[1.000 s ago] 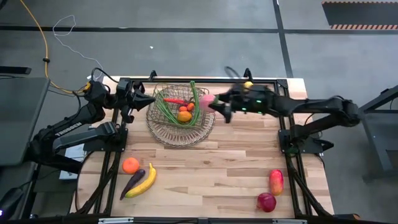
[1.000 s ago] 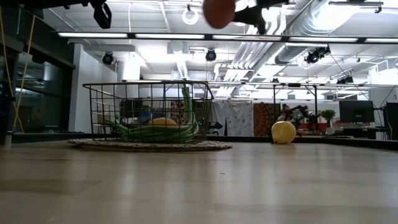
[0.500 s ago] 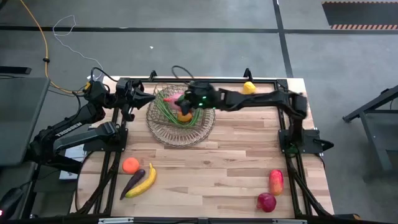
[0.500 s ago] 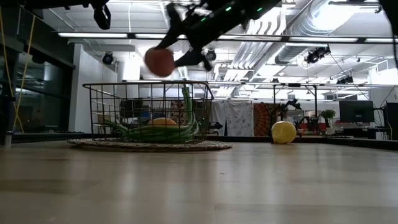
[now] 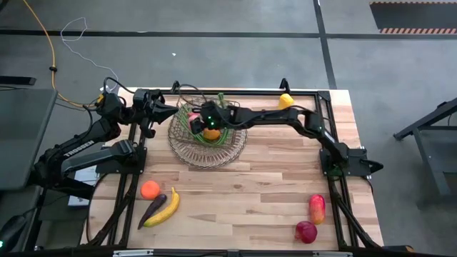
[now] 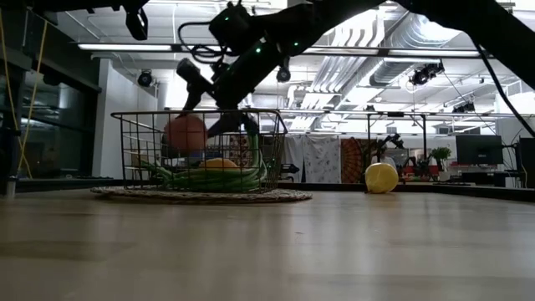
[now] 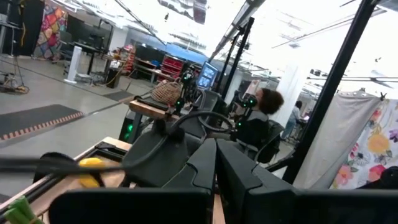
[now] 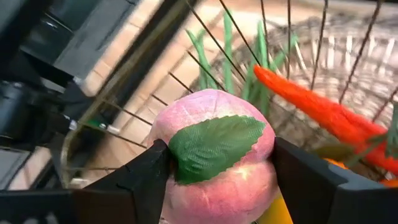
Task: Build produce basket
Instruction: Put the pink peach into the wire basket, then put the yellow pear into the wire basket
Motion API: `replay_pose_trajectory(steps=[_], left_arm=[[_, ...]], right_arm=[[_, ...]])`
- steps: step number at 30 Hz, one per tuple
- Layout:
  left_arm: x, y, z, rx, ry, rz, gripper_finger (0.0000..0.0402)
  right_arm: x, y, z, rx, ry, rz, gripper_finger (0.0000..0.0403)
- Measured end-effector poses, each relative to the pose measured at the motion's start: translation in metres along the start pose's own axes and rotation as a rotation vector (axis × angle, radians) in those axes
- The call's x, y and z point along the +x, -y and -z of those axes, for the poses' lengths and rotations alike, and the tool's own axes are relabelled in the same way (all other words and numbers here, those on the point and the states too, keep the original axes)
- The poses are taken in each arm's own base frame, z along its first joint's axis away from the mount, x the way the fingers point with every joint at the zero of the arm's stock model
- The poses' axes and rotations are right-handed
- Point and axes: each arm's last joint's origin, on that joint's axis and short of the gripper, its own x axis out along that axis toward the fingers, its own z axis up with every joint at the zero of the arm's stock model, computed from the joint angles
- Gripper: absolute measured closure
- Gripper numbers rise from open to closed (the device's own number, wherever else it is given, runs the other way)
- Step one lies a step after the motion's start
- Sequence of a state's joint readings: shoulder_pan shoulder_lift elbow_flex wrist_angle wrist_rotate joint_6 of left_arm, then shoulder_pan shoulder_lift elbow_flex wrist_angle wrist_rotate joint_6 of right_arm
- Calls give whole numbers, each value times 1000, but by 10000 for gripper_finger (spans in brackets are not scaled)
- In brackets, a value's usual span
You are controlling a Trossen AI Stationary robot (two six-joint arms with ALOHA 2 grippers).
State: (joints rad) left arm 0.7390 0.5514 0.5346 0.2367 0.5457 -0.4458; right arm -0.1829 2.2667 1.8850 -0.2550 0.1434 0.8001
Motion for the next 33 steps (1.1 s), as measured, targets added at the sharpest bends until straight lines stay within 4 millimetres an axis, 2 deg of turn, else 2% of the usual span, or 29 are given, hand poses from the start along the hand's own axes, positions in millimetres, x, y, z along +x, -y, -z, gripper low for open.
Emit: replay_pose_trajectory(steps=[9,25,29,33], left_arm=[[0,0,0,-15,0,0,401],[0,-1,-1,-58,19,-32,401],[0,-1,-1,-59,17,-29,401],[0,-1,-1,-64,17,-28,401]], right_arm=[[2,7,4,84,-54,64,134],[4,16,-2,131,-67,74,127],[4,17,-3,90,-94,49,95],[2,18,-8,75,-78,69,32]])
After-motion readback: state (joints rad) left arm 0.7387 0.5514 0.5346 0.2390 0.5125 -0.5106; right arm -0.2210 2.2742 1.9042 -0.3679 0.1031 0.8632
